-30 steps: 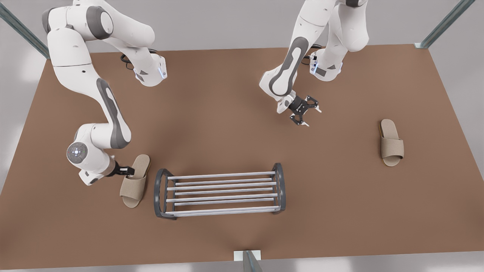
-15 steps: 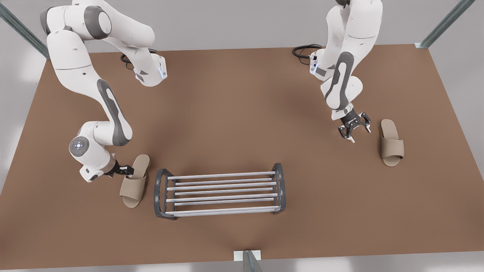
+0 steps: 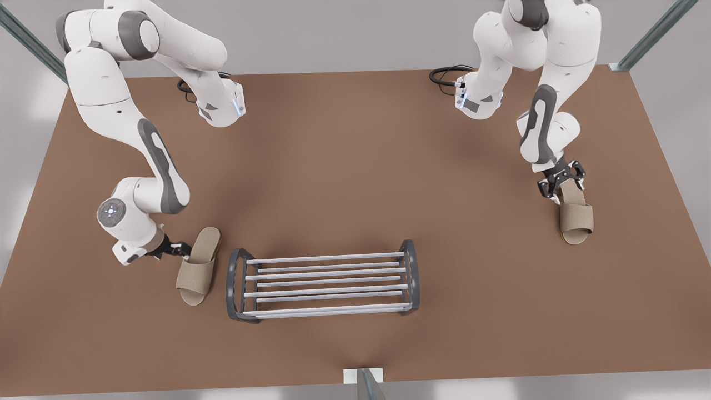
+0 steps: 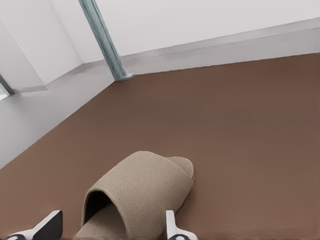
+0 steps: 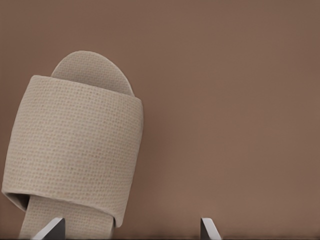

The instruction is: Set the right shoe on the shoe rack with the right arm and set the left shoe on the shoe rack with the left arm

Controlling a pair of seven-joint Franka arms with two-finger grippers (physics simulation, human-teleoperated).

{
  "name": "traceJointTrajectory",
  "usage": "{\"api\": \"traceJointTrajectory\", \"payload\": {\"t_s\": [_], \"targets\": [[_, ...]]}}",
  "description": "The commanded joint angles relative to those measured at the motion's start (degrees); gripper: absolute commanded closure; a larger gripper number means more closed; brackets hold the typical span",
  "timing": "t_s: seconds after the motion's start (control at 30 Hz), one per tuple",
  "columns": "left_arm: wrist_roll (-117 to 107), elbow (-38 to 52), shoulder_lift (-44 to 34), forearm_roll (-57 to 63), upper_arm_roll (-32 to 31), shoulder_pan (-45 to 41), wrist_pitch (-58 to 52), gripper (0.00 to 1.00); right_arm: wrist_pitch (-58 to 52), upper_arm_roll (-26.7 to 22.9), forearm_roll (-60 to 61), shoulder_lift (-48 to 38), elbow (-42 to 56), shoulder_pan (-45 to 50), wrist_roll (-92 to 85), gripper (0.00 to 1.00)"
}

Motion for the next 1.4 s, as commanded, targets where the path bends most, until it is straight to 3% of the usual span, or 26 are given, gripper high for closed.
{"api": "traceJointTrajectory", "payload": {"t_s": [0.0, 0.27, 0.37, 0.63, 0.7, 0.8, 1.0, 1.2, 1.3, 1.37], "targets": [[-16.11, 0.86, 0.66, 0.82, -5.60, 5.33, 0.89, 0.00, -0.13, 0.03, 0.12, -0.08, -0.30, -0.01, -2.49, 0.00], [-18.65, 4.02, 1.45, 4.34, -5.77, 5.86, 7.75, 0.00, 3.39, -0.06, 0.12, 2.20, 1.98, -0.18, -2.66, 0.00], [-18.57, 6.66, 3.91, 4.42, -12.45, 13.07, 7.75, 0.00, 3.39, -0.06, 0.12, 2.20, 1.81, -0.27, -2.75, 0.00], [-19.53, 9.74, 8.13, 4.42, -13.07, 13.33, 7.66, 0.00, 5.15, -0.06, 0.03, 4.22, 1.98, -0.01, -2.66, 0.00], [-19.53, 11.58, 8.57, 4.42, -17.98, 18.42, 7.57, 0.00, 5.23, -0.06, 0.12, 4.22, 2.07, 0.08, -2.66, 0.00], [-19.53, 12.99, 9.28, 4.42, -18.52, 18.87, 7.57, 0.00, 5.23, -0.06, 0.03, 4.75, 2.60, 0.08, -2.66, 0.00], [-19.53, 14.31, 10.24, 4.42, -18.69, 18.95, 7.57, 0.00, 5.23, -0.06, 0.03, 4.75, 2.60, 0.08, -2.66, 0.22], [-20.15, 14.75, 12.26, 4.42, -18.69, 19.13, 7.14, 0.00, 5.23, -0.06, 0.03, 5.10, 2.60, 0.08, -2.66, 0.31], [-20.15, 15.71, 12.79, 4.42, -18.69, 19.13, 7.22, 0.00, 5.23, -0.06, 0.03, 5.19, 2.60, -0.01, -3.63, 0.44], [-20.15, 15.98, 12.79, 4.42, -18.69, 19.13, 7.22, 0.00, 5.23, -0.06, 0.03, 5.19, 2.86, -0.01, -3.63, 0.59]]}}
